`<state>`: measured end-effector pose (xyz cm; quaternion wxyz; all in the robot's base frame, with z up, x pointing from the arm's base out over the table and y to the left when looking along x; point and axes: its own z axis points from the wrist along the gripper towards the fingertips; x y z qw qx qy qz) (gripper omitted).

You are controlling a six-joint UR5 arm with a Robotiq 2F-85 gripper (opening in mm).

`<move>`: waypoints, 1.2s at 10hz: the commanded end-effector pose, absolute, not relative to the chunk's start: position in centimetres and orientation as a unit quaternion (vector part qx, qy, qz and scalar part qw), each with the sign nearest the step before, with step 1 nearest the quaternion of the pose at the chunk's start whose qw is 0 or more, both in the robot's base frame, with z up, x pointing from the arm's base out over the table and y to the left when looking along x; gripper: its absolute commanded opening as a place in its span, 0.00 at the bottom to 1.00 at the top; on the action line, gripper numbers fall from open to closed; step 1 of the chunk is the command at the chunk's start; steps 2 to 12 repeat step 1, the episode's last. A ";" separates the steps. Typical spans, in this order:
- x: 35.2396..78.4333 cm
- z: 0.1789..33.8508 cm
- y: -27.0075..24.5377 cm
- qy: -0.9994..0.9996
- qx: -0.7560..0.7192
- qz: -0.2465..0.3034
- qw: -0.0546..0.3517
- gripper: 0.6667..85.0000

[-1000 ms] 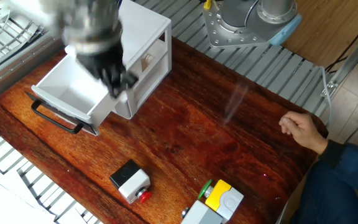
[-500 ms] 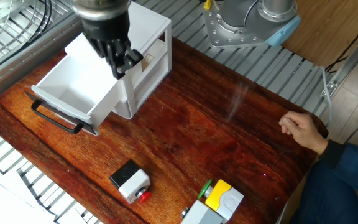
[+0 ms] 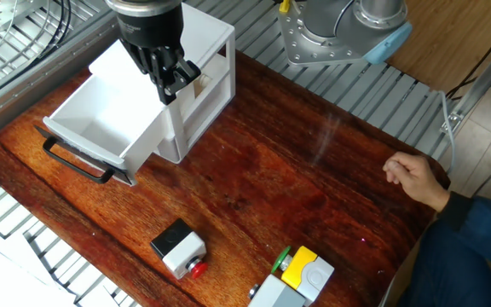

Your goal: Take something out of a drawer

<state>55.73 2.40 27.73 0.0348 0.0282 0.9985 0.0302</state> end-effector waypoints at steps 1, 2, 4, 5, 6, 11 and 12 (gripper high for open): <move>55.7 28.0 3.0 0.998 0.025 0.039 0.035 0.00; 55.7 28.0 3.0 0.998 0.025 0.039 0.035 0.00; 55.7 28.0 3.0 0.998 0.025 0.039 0.035 0.00; 55.7 28.0 3.0 0.998 0.025 0.039 0.035 0.00; 55.7 28.0 3.0 0.998 0.025 0.039 0.035 0.00; 55.7 28.0 3.0 0.998 0.025 0.039 0.035 0.00; 55.7 28.0 3.0 0.998 0.025 0.039 0.035 0.00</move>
